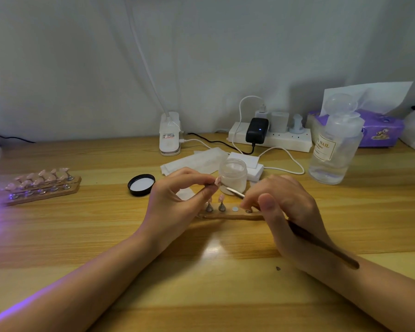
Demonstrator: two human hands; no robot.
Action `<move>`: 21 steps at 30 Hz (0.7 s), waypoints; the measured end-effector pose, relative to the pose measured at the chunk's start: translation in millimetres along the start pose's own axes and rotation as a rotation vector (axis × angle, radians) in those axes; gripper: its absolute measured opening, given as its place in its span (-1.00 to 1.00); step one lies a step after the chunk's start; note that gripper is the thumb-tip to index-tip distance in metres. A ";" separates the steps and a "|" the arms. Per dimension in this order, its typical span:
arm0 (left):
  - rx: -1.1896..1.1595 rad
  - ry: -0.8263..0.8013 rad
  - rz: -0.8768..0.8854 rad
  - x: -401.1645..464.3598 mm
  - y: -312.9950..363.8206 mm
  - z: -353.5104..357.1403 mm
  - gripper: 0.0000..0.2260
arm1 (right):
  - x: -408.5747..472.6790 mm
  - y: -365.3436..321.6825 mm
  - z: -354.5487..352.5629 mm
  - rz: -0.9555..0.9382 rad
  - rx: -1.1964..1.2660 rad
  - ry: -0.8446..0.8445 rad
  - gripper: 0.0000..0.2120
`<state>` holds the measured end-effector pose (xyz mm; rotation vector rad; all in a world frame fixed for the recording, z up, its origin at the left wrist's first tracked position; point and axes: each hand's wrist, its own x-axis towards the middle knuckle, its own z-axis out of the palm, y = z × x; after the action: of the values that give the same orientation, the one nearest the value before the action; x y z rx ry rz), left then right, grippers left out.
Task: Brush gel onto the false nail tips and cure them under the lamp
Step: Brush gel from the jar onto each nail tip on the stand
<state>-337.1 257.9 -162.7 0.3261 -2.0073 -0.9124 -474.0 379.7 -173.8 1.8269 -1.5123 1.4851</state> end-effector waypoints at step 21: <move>0.005 0.001 0.002 0.2 -0.6 0.2 -0.84 | -1.1 1.9 3.9 -0.085 -0.016 -0.053 -0.47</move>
<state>-337.5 257.5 -163.1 0.3267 -2.0089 -0.9064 -473.6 376.4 -176.9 1.9104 -1.4469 1.3928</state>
